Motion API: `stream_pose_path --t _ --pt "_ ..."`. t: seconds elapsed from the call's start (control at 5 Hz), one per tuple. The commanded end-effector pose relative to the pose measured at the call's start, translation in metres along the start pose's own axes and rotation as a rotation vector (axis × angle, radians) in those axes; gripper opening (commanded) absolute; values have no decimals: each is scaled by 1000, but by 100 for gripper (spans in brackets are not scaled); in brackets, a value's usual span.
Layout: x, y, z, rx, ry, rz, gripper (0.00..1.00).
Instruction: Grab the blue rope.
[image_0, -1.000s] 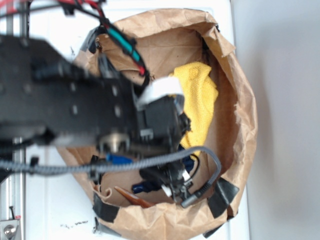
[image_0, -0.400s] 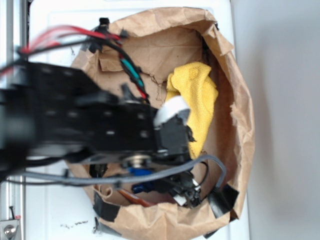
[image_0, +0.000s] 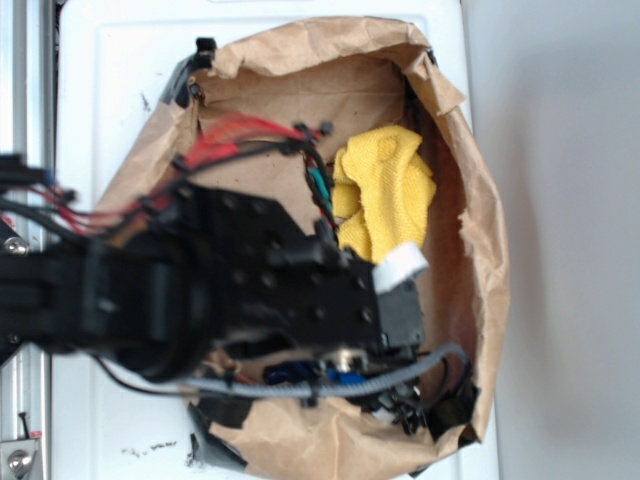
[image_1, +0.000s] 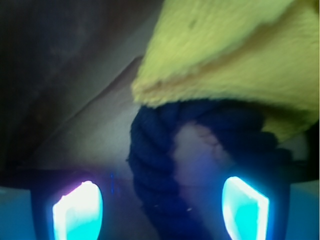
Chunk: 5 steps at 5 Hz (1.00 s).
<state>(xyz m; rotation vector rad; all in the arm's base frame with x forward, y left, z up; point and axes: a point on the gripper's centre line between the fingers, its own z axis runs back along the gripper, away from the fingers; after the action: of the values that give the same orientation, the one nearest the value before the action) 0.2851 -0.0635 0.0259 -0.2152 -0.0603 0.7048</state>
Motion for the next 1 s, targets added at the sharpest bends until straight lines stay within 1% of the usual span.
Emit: stream_pose_path --t 0.0,0.2,0.4,0.6,0.8 --pt "1 -9 -6 -4 -77 24 0" --pt "-1 -5 -2 -9 -85 5 0" --pt "5 -4 9 -37 -53 -10 0" --pt "24 3 41 -86 -45 -73 0" --pt "36 18 82 -144 -56 -141 0"
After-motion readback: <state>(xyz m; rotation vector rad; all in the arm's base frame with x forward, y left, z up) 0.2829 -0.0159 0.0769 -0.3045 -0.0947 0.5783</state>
